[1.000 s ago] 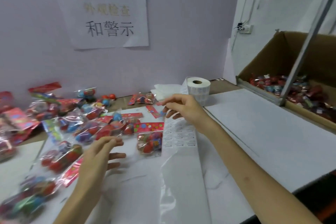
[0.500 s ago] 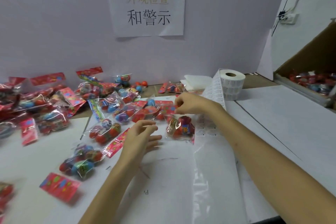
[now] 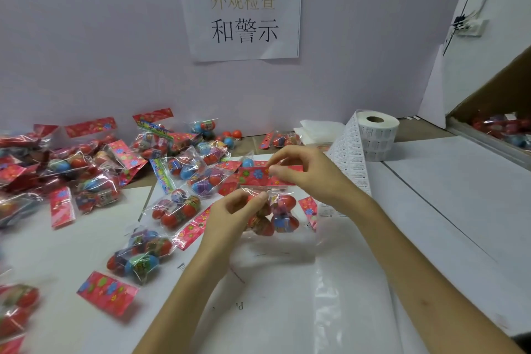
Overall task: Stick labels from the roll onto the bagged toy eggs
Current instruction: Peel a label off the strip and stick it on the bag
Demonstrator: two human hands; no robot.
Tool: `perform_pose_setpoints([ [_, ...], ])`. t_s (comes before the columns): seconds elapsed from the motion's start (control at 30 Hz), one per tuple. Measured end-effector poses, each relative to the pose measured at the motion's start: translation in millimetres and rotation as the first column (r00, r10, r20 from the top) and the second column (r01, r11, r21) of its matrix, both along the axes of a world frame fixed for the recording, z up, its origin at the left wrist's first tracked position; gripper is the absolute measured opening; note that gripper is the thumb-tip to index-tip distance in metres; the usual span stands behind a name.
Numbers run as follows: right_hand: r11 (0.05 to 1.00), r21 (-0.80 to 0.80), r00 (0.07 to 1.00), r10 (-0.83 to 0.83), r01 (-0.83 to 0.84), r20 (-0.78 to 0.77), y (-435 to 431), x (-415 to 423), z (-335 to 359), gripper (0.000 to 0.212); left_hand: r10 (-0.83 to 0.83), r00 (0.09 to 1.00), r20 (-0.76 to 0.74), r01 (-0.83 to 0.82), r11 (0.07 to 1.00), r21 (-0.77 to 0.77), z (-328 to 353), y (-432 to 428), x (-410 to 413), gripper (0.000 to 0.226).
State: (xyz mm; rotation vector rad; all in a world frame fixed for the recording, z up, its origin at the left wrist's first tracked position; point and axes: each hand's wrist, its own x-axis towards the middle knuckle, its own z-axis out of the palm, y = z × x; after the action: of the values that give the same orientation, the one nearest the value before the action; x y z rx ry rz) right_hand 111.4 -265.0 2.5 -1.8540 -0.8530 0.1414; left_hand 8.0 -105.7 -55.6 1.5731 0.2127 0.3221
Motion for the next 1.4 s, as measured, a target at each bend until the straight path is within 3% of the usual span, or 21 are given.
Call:
perform_pose_setpoints([
  [0.1, 0.99, 0.138, 0.955, 0.014, 0.028, -0.297, -6, -3, -21, 0.035, 0.057, 0.998, 0.022, -0.056, 0.997, -0.047, -1, 1, 0, 0.032],
  [0.17, 0.988, 0.156, 0.903, 0.062, 0.006, -0.425, -7, -7, -34, 0.042, 0.075, 0.997, 0.007, -0.074, 0.993, -0.093, -1, 3, 0, 0.024],
  [0.3, 0.995, 0.101, 0.903, 0.03, 0.015, -0.429, 1, -13, -45, 0.019, 0.073, 0.997, -0.011, -0.074, 0.992, -0.101, 2, 1, -2, 0.028],
  [0.57, 0.98, 0.156, 0.883, -0.034, 0.12, -0.468, 2, -14, -43, 0.027, 0.017, 0.998, -0.057, -0.028, 0.979, -0.203, 4, 2, 1, 0.019],
  [0.87, 0.981, 0.144, 0.865, -0.042, 0.132, -0.501, 6, -15, -47, 0.014, -0.006, 0.995, -0.102, -0.023, 0.958, -0.287, 4, 2, 1, 0.024],
  [1.23, 0.981, 0.085, 0.91, -0.127, 0.174, -0.395, 5, -14, -48, 0.005, -0.035, 0.993, -0.113, 0.003, 0.961, -0.277, 2, 1, 3, 0.027],
  [1.4, 0.971, 0.141, 0.917, -0.129, 0.195, -0.377, 8, -17, -49, 0.007, -0.029, 0.994, -0.104, -0.006, 0.946, -0.323, 2, 2, 3, 0.029],
])
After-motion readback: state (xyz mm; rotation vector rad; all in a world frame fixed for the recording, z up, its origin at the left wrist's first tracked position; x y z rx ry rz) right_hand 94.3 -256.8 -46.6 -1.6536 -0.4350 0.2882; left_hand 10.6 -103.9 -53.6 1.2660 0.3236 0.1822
